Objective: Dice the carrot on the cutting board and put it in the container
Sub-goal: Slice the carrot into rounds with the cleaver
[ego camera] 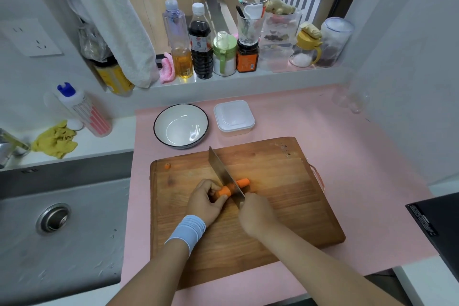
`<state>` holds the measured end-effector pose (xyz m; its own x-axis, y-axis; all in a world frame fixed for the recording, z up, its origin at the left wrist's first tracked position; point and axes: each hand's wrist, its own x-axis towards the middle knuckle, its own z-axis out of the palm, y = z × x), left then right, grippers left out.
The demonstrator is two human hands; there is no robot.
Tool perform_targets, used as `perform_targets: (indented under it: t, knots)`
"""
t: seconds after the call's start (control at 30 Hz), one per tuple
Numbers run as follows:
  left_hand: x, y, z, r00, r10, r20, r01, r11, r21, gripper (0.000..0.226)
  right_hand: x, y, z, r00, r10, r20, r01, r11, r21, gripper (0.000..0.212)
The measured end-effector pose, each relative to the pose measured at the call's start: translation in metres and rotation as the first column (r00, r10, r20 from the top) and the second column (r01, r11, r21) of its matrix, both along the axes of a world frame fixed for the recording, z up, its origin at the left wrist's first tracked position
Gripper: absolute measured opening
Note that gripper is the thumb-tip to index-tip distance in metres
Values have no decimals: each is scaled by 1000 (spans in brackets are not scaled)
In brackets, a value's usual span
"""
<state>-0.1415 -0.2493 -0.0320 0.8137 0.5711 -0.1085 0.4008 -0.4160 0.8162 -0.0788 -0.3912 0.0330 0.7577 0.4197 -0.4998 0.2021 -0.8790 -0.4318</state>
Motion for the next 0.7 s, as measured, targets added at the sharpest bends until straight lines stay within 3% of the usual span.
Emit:
perform_targets:
  t: [0.17,0.33,0.43,0.7]
  knots:
    - [1,4,11,991,-85,-105,98,987,124,26,0,-5,1,1000,8,-10,-7,999,43,21]
    - [-9,11,10,999,-13,-33,14,1000,12,26,4,-8,5,1000,-9,-4,9,997,72,25]
    - [-16,10,11,1000,-27,1,27,999,27,24,1,-6,6,1000,6,21,-8,998,70,26]
    - [-41,22,-6,999,-33,35,22,962,271,28,-4,1,4,993,104,57,-105,994,17,29]
